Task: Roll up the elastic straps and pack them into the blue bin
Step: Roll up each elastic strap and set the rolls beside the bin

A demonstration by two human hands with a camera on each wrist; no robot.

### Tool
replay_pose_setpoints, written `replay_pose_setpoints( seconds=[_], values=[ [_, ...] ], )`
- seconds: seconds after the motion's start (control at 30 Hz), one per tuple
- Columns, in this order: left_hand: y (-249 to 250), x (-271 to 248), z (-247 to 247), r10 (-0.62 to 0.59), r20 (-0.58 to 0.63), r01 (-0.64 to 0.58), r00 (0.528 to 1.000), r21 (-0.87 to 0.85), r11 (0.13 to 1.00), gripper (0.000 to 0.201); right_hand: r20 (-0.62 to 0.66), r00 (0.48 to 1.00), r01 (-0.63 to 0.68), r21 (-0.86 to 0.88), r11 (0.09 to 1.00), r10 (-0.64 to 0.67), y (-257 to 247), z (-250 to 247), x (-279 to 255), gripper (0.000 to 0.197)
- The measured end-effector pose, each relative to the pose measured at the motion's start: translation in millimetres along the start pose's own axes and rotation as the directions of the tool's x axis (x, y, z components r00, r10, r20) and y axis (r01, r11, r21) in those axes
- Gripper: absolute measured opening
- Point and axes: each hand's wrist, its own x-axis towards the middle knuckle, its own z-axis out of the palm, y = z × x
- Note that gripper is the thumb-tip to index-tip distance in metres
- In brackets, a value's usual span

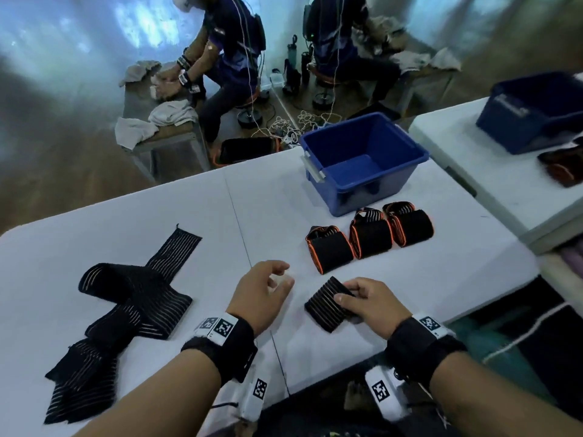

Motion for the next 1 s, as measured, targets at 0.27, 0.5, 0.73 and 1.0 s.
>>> replay_pose_setpoints(
  seconds=[0.27, 0.5, 0.73, 1.0],
  values=[
    [27, 63, 37, 0.204, 0.033, -0.205, 0.978, 0.259, 0.944, 0.042, -0.455, 0.89, -0.137, -0.179, 0.974, 0.041, 24, -107, -5, 0.025],
    [26, 83, 54, 0.128, 0.011, -0.123, 0.992, 0.389, 0.913, 0.035, -0.58, 0.815, -0.238, -0.347, 0.907, -0.008, 20, -173, 9, 0.032],
    [28, 83, 59, 0.107, -0.015, -0.092, 0.994, 0.402, 0.911, 0.032, -0.552, 0.829, -0.178, -0.405, 0.897, -0.084, 15, -189, 22, 0.028],
    [33, 78, 68, 0.101, -0.073, -0.067, 0.992, 0.366, 0.928, 0.03, -0.5, 0.865, -0.123, -0.286, 0.95, -0.039, 13, -205, 21, 0.022]
  ],
)
